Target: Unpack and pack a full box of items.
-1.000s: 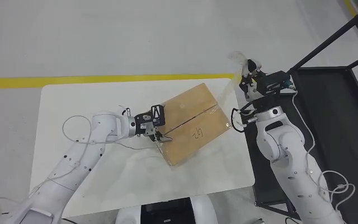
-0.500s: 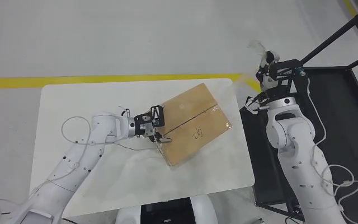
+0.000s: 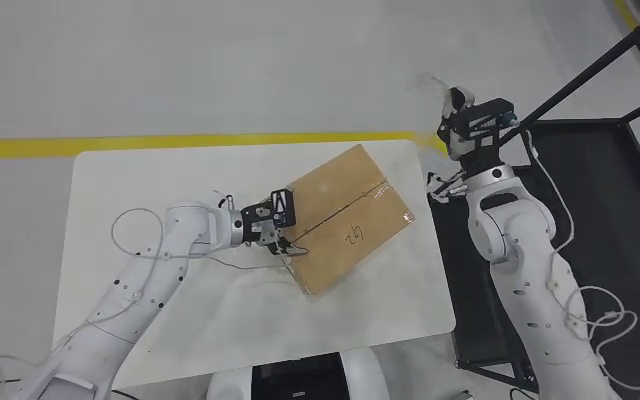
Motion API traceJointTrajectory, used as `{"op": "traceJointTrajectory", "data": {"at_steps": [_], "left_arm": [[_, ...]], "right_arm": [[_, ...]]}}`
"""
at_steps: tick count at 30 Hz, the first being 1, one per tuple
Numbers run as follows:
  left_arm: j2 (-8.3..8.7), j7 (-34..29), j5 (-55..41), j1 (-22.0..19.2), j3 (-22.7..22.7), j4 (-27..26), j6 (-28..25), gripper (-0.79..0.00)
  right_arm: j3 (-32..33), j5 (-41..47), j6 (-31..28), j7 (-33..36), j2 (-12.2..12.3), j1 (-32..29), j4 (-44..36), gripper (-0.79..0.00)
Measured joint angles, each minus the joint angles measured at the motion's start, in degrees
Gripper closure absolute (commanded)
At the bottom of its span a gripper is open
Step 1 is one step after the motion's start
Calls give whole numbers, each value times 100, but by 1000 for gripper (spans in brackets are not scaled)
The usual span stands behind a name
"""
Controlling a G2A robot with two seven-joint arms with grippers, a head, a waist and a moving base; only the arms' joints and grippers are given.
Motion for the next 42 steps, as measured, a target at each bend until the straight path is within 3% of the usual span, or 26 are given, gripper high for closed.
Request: {"op": "traceJointTrajectory", "data": {"at_steps": [16,32,42], "left_arm": [[-14,51,32,-6,-18,7,-38,-785],[-33,135,80,-12,-21,94,-42,-785],[46,433,301,82,-195,125,-126,-785]], "right_arm": [[-1201,-810,-95,-229,-154,-268,-939,0],[-2274,-756,-378,-117,-369,62,-121,0],[-2236,-884,-602,-218,-375,-290,-174,0]]}}
